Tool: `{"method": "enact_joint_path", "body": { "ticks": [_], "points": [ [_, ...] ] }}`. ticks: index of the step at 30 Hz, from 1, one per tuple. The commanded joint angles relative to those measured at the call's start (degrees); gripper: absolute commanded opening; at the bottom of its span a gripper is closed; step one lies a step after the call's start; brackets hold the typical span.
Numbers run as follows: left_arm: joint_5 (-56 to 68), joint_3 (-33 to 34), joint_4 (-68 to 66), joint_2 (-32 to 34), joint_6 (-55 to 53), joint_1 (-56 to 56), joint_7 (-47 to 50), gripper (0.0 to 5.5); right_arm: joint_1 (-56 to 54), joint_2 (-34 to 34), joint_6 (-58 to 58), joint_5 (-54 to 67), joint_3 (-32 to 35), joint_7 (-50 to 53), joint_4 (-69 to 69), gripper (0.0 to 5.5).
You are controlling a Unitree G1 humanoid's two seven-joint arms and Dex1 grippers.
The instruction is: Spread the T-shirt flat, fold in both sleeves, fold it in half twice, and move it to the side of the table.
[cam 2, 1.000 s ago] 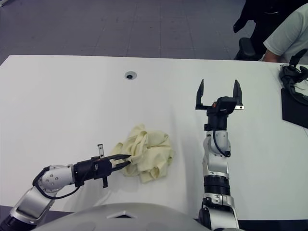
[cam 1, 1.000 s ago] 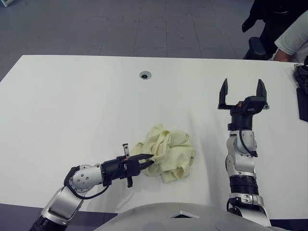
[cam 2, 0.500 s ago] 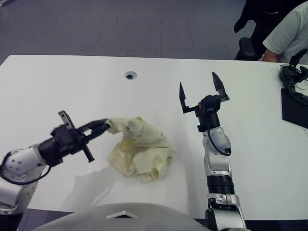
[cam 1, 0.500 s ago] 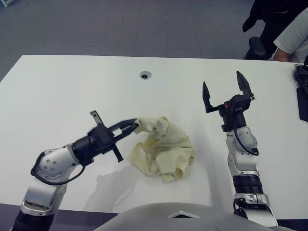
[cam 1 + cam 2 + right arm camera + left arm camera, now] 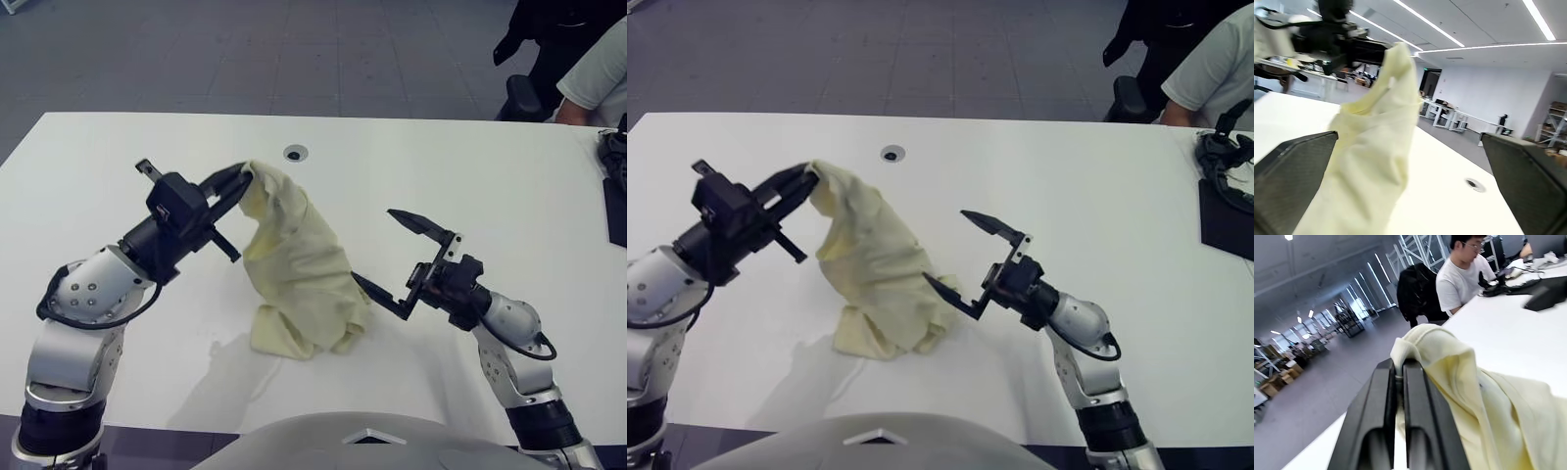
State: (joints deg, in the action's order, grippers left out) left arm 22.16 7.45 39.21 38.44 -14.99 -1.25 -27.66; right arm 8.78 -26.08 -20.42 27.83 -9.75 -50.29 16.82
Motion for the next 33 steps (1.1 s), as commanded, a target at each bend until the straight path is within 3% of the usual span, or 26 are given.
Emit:
{"method": "enact_joint_path", "body": {
  "ticks": [1,9,14,24,33],
  "points": [
    [-1.10,-3.72,-0.57,-0.85,-4.86,-5.30,1.03,0.03,2.27,2.61,3.04,-1.09,-3.97,1.69,3.29,5.40],
    [-0.12,-7.38,3.75,-2.84,-11.21,-5.48,2.39,0.03,6.93,14.23,3.60,-20.13,-15.69,15.59,-4.72,5.40],
    [3.66,-6.79,6.45,-6.47,-18.62,-8.57,6.79,0.03,7.03,18.45,3.16,-28.18,-19.15,22.45,-6.56,5.40],
    [6.21,-10.93,6.35,-14.86,-27.95,-12.91,15.25,0.03,7.84,24.57,11.23,-20.18,-23.05,24.04,-7.21,5.40],
    [2.99,-14.77,6.12,-15.91,-27.62,-11.41,15.89,0.03,6.54,24.72,12.39,-15.88,-25.37,22.48,-4.41,4.01]
  ]
}}
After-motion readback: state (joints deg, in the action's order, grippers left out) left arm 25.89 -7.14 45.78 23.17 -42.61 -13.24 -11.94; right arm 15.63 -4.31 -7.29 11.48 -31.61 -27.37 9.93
